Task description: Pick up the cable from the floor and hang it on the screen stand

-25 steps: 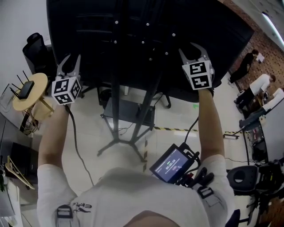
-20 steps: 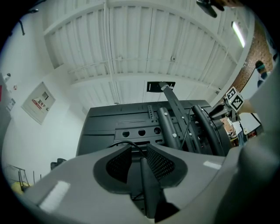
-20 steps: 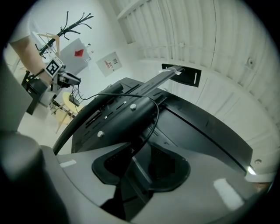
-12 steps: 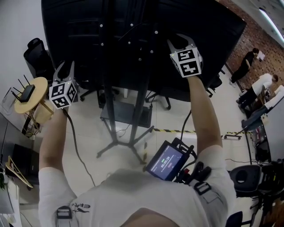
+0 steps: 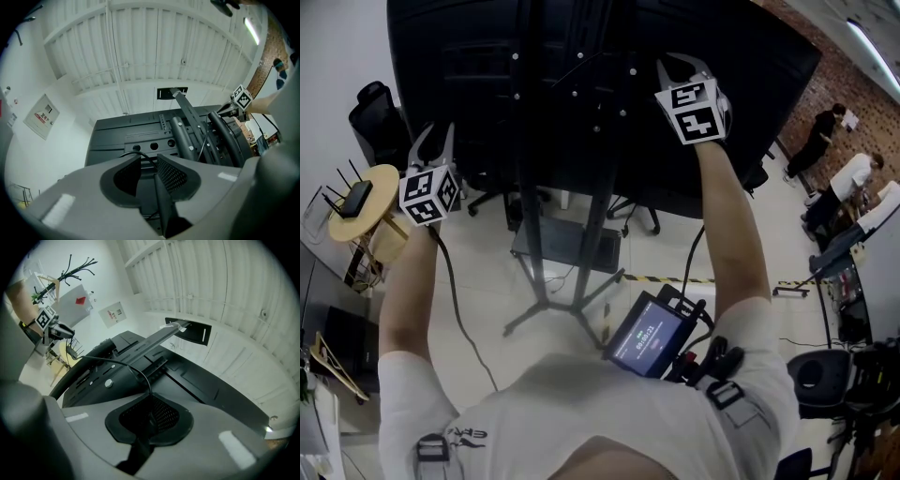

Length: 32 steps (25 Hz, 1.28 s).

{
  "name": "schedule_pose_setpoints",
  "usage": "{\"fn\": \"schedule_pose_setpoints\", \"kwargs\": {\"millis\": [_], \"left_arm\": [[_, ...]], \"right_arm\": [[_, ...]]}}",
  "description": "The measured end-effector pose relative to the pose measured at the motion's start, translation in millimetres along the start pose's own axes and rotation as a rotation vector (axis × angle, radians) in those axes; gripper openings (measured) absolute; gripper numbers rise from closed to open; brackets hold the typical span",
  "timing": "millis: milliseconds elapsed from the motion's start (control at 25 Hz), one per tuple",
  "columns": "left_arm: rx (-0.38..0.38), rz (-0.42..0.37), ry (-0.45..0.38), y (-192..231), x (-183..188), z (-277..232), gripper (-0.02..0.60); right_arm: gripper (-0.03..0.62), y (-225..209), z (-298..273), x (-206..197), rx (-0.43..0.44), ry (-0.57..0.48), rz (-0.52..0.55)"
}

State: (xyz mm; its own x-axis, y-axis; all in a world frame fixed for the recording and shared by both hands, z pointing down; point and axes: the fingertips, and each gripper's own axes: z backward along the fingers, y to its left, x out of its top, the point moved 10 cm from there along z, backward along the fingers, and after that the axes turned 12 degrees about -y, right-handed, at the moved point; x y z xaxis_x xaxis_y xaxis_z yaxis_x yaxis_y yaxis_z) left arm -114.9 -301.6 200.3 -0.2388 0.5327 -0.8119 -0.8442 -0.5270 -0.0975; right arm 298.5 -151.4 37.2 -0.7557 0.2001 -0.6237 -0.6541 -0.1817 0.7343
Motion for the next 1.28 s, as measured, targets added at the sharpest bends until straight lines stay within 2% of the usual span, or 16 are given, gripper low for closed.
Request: {"fn": "schedule_pose_setpoints", "kwargs": {"millis": [120,360,480,800,1000,1120,1280], "left_arm": [[0.001,-0.001,-0.001,2.4,-0.1,-1.5,0.087],[0.000,-0.003,0.008,4.4,-4.5,-0.6,0.087],[-0.007,-0.005,0.011,1.4,-5.7,1.9,0.087],[-0.017,-0.010,0.038,-6.4,-12.3,10.9,0.089],[-0.018,-0.014,0.063,-18.7,-12.2,28.5,0.091],[-0.011,-0.018,0.084,-26.2,-11.9,39.7,0.092],[0.012,-0.025,0.120,-39.4,-14.3,62.7,0.092]], "right_arm": [[0.029,0.5,-9.6,3.8,0.002,0.059,0.076],[0.031,17.0,-26.9,4.3,0.038,0.179,0.327],[0.038,21.3,-23.8,2.2,0.040,0.183,0.370],[0.066,33.3,-7.6,-14.9,0.069,0.156,0.337],[0.063,37.5,18.0,-17.0,0.065,0.101,0.291],[0.058,33.5,33.4,-20.5,0.063,0.051,0.171],[0.046,27.5,59.0,-36.2,0.074,-0.017,-0.106]]}}
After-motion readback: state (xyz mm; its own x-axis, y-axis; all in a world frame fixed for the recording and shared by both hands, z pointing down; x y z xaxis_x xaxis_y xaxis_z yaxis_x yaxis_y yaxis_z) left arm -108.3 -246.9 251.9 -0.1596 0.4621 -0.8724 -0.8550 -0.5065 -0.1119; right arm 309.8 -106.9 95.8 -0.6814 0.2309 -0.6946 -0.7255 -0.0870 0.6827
